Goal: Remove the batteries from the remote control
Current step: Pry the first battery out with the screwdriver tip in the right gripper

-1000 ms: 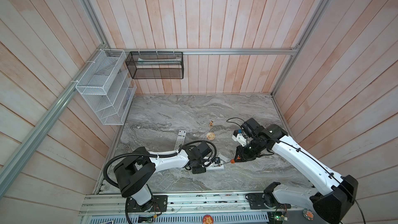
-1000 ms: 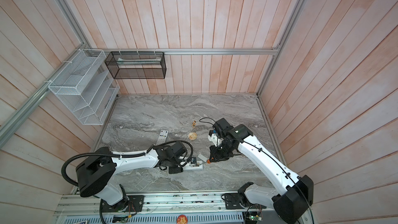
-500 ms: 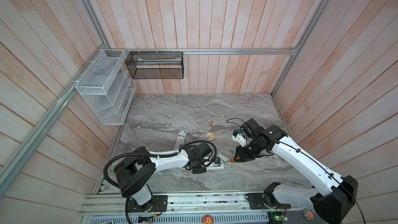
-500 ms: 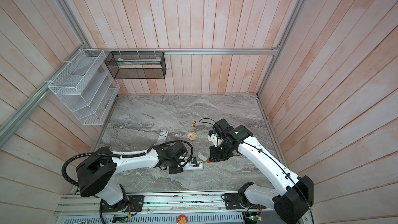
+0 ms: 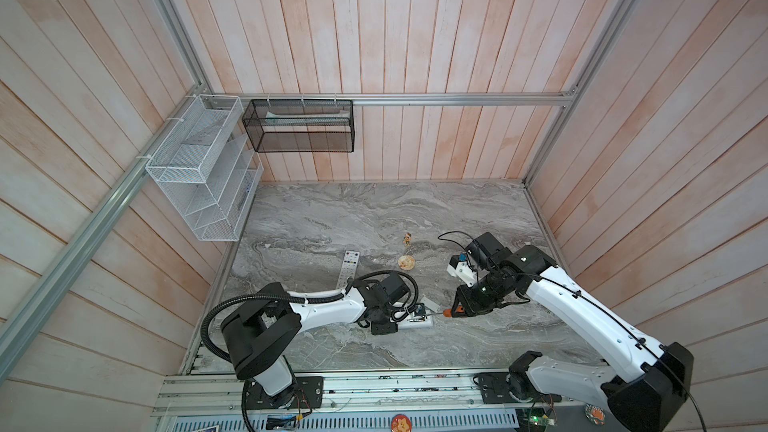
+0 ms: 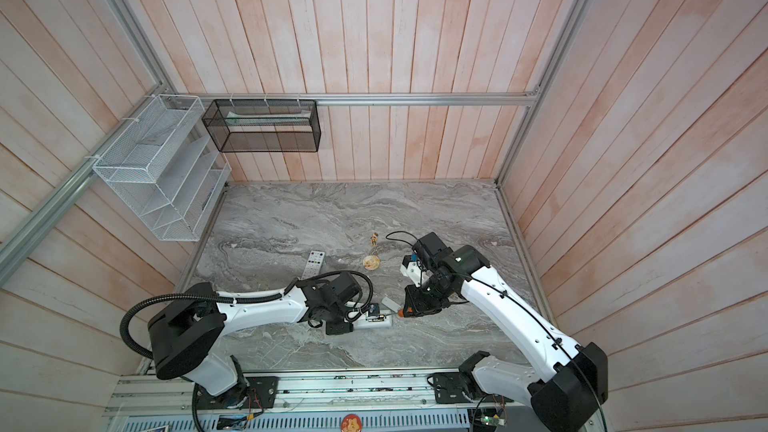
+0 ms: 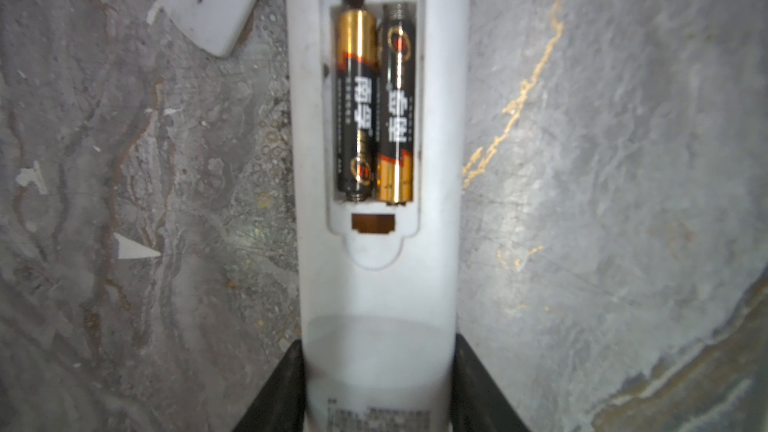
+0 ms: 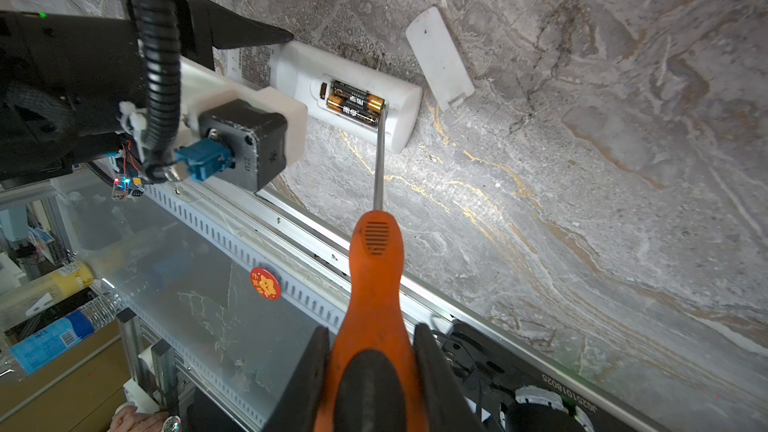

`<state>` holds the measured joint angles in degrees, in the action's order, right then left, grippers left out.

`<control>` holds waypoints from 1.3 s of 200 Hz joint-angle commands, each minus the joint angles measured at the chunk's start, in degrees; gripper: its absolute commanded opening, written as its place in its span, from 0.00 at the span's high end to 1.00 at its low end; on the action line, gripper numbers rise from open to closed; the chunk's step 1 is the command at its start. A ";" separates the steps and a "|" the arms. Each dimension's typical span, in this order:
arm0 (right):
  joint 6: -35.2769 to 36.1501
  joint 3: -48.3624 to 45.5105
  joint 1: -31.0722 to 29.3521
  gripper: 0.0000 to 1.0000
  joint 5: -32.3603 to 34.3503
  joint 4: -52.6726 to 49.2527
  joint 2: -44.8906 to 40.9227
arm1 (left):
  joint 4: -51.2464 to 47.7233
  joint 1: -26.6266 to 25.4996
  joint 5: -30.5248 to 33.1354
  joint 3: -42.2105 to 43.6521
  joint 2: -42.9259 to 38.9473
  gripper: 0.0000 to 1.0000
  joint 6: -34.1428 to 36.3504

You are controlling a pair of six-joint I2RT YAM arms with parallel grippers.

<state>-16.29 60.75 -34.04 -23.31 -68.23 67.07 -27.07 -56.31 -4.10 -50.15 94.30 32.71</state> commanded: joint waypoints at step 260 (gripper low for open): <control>-1.13 9.04 7.59 1.00 2.57 -1.26 -0.77 | -4.22 -0.20 1.47 3.79 5.25 0.85 0.60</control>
<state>-17.96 67.94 -26.52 -22.70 -63.96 67.68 -27.14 -56.31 -4.10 -50.19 94.32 32.69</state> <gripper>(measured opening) 0.280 0.489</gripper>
